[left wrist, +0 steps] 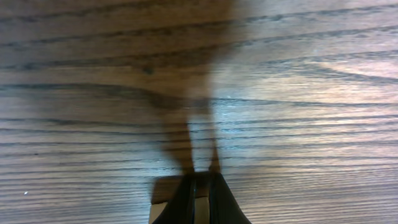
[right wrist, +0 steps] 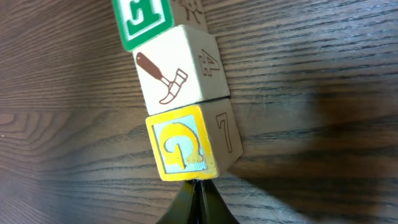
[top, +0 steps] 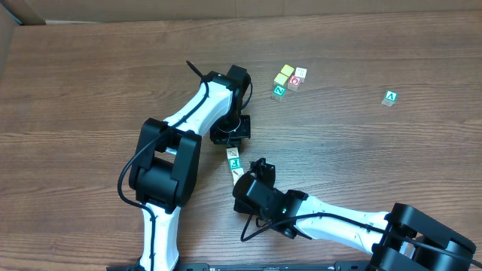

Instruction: Flip 3 blocks

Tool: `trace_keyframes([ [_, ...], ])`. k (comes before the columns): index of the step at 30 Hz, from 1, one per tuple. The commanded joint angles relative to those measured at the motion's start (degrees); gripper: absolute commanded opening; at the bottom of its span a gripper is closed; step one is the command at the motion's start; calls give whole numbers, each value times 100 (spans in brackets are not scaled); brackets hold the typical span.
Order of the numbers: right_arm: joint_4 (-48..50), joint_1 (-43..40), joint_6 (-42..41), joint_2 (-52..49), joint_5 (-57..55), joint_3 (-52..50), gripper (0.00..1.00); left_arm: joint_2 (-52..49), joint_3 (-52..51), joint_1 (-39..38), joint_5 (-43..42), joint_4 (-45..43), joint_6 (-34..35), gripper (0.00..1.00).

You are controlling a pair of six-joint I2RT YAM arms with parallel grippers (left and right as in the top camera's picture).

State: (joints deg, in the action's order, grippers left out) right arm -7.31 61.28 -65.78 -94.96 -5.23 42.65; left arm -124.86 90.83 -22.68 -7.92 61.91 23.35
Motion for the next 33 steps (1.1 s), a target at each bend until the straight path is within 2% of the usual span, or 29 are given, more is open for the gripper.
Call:
trace_keyframes([
  [1, 61, 46, -50, -33, -186, -37, 4, -127, 72, -76, -72, -94, -129, 4],
  [18, 208, 173, -46, -31, -203, -33, 4, -116, 157, -20, -63, -127, -109, 4],
  [29, -1038, -68, 933, 476, -111, 673, 4, 168, 2092, 483, 256, 1014, 122, 4],
  [33, -1307, -413, 1067, 483, 142, 699, 4, 166, 2273, 667, 262, 1499, 151, 4],
])
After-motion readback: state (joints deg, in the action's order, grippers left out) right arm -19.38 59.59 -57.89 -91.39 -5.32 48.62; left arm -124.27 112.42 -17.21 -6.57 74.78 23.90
